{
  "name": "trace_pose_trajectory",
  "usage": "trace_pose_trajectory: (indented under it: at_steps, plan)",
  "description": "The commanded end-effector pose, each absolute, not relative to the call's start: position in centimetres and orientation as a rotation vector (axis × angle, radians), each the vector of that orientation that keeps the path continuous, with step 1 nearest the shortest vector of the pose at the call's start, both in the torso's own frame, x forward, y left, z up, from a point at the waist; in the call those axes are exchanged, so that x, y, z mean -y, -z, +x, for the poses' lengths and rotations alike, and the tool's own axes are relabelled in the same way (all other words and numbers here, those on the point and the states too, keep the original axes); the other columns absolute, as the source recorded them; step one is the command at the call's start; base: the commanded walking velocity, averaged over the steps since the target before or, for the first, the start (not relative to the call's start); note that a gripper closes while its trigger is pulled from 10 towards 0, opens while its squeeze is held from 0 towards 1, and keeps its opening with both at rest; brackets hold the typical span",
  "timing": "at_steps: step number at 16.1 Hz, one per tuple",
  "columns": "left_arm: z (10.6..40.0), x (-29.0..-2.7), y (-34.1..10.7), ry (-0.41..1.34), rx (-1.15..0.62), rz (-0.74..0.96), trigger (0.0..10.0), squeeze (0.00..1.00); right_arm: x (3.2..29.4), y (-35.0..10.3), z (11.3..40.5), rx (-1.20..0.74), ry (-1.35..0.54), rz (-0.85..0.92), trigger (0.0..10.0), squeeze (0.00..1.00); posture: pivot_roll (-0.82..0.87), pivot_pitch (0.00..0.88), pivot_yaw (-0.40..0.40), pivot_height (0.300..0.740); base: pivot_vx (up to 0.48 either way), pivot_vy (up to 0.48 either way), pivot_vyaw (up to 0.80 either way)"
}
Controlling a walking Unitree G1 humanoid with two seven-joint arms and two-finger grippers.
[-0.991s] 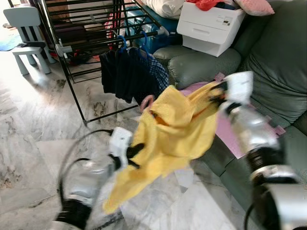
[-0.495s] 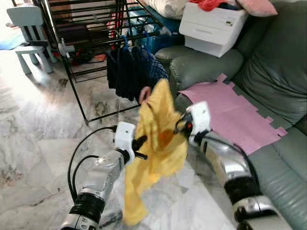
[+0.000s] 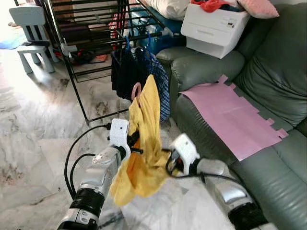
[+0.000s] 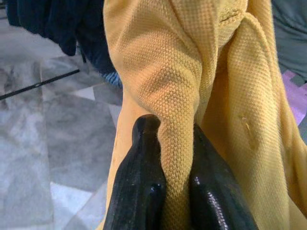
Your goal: Hang hanger
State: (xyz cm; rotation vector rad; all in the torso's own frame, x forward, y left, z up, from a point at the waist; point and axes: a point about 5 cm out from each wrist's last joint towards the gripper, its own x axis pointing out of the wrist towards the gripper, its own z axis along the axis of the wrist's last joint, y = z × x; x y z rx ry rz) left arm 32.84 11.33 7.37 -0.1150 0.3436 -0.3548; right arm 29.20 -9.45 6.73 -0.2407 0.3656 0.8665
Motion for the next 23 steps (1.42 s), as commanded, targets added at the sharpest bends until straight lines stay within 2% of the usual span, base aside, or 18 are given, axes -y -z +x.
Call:
trace_pose_trajectory:
  at_steps: [1, 2, 3, 5, 6, 7, 8, 14, 15, 16, 19, 21, 22, 23]
  plan:
    - [34.0, -11.6, -9.2, 0.343, -0.26, -0.107, 10.0, 0.0, 10.1, -6.8, 29.0, -0.374, -0.886, -0.312, 10.0, 1.0, 0.03, 0.0, -0.052, 0.74, 0.0, 0.0, 0.0]
    - [34.0, -11.6, -9.3, 0.341, -0.258, -0.108, 10.0, 0.0, 10.3, -6.8, 28.9, -0.374, -0.887, -0.329, 10.0, 1.0, 0.03, 0.0, -0.052, 0.74, 0.0, 0.0, 0.0]
    - [34.2, -11.8, -9.4, 0.33, -0.253, -0.105, 10.0, 0.0, 11.4, -6.8, 29.5, -0.348, -0.822, -0.422, 10.0, 1.0, 0.03, 0.0, -0.052, 0.74, 0.0, 0.0, 0.0]
    - [34.4, -12.1, -9.3, 0.314, -0.254, -0.1, 10.0, 0.0, 13.4, -7.0, 30.7, -0.321, -0.655, -0.521, 10.0, 1.0, 0.03, 0.0, -0.052, 0.74, 0.0, 0.0, 0.0]
    - [34.5, -12.3, -9.5, 0.302, -0.247, -0.101, 10.0, 0.0, 15.0, -7.6, 31.6, -0.278, -0.509, -0.583, 10.0, 1.0, 0.03, 0.0, -0.052, 0.74, 0.0, 0.0, 0.0]
    - [34.7, -12.6, -9.6, 0.288, -0.24, -0.094, 10.0, 0.0, 16.0, -8.0, 32.0, -0.277, -0.453, -0.55, 10.0, 1.0, 0.03, 0.0, -0.05, 0.74, 0.0, 0.0, 0.0]
    - [34.8, -12.9, -9.8, 0.267, -0.22, -0.095, 10.0, 0.0, 16.0, -7.5, 31.4, -0.345, -0.541, -0.462, 10.0, 1.0, 0.02, 0.0, -0.048, 0.74, 0.0, 0.0, 0.0]
    - [35.5, -14.2, -10.1, 0.222, -0.202, -0.065, 10.0, 0.0, 15.2, -8.4, 30.2, -0.412, -0.84, -0.29, 10.0, 1.0, 0.02, 0.0, -0.044, 0.74, 0.0, 0.0, 0.0]
    - [35.5, -14.3, -10.2, 0.221, -0.201, -0.062, 10.0, 0.0, 15.1, -8.4, 29.9, -0.42, -0.871, -0.286, 10.0, 1.0, 0.02, 0.0, -0.044, 0.74, 0.0, 0.0, 0.0]
    - [35.6, -14.7, -10.2, 0.211, -0.2, -0.052, 10.0, 0.0, 14.6, -8.1, 28.6, -0.466, -0.992, -0.281, 10.0, 1.0, 0.02, 0.0, -0.045, 0.74, 0.0, 0.0, 0.0]
    - [35.8, -15.0, -10.2, 0.217, -0.207, -0.028, 10.0, 0.0, 14.3, -7.7, 27.0, -0.485, -1.113, -0.352, 10.0, 1.0, 0.02, 0.002, -0.042, 0.74, 0.0, 0.0, 0.0]
    - [35.5, -14.5, -9.9, 0.34, -0.23, 0.006, 10.0, 0.0, 14.8, -8.8, 27.8, -0.424, -1.071, -0.373, 10.0, 1.0, 0.02, 0.003, -0.036, 0.74, 0.0, 0.0, 0.0]
    - [35.0, -14.0, -9.7, 0.485, -0.248, 0.065, 10.0, 0.0, 15.6, -10.1, 28.4, -0.379, -1.045, -0.398, 10.0, 1.0, 0.02, 0.004, -0.034, 0.74, 0.0, 0.0, 0.0]
    - [34.7, -14.0, -9.8, 0.544, -0.251, 0.096, 10.0, 0.0, 16.1, -10.8, 28.6, -0.361, -1.042, -0.421, 10.0, 1.0, 0.01, 0.004, -0.032, 0.74, 0.0, 0.0, 0.0]
